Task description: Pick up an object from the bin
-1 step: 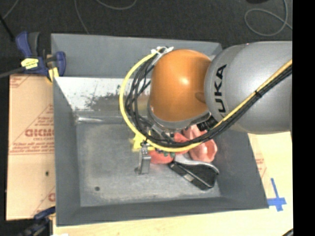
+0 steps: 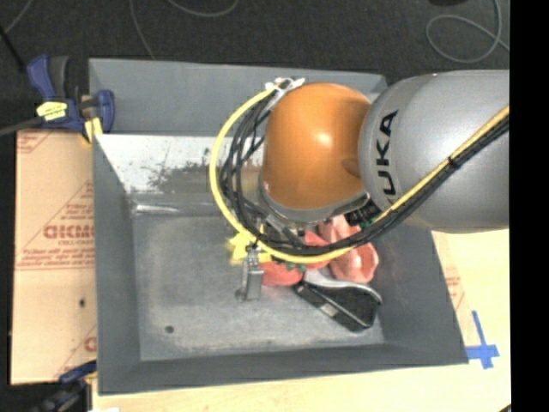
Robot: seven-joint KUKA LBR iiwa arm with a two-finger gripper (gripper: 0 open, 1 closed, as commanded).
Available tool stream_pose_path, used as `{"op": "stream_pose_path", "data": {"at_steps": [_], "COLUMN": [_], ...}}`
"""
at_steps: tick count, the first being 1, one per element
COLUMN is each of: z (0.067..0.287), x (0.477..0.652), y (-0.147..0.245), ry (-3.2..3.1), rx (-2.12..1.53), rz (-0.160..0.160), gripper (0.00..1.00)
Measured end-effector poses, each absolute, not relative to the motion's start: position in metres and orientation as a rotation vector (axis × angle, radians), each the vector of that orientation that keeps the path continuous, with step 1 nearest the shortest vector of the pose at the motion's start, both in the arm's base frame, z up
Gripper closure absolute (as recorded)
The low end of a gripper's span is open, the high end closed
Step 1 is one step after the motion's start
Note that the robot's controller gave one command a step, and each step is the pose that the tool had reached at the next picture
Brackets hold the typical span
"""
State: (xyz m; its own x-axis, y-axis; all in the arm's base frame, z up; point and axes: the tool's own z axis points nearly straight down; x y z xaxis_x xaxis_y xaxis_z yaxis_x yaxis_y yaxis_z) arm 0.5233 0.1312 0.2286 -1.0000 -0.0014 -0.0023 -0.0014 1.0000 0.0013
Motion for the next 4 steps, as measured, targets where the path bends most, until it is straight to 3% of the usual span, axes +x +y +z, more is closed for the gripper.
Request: {"op": "stream_pose_path", "data": {"at_steps": [1,2,3,4], "z": [0.202,0.192,0.176,0.169], "x": [0.524,0.525,0.557,0.571], "y": [0.099,0.086,0.071,0.063], "ry": [3.135,3.138,3.127,3.133], "rx": [-0.118,-0.145,-0.219,-0.091], "rz": [0.003,0.001,0.001,0.004], "gripper": [0.0,0.0,0.0,0.0]}}
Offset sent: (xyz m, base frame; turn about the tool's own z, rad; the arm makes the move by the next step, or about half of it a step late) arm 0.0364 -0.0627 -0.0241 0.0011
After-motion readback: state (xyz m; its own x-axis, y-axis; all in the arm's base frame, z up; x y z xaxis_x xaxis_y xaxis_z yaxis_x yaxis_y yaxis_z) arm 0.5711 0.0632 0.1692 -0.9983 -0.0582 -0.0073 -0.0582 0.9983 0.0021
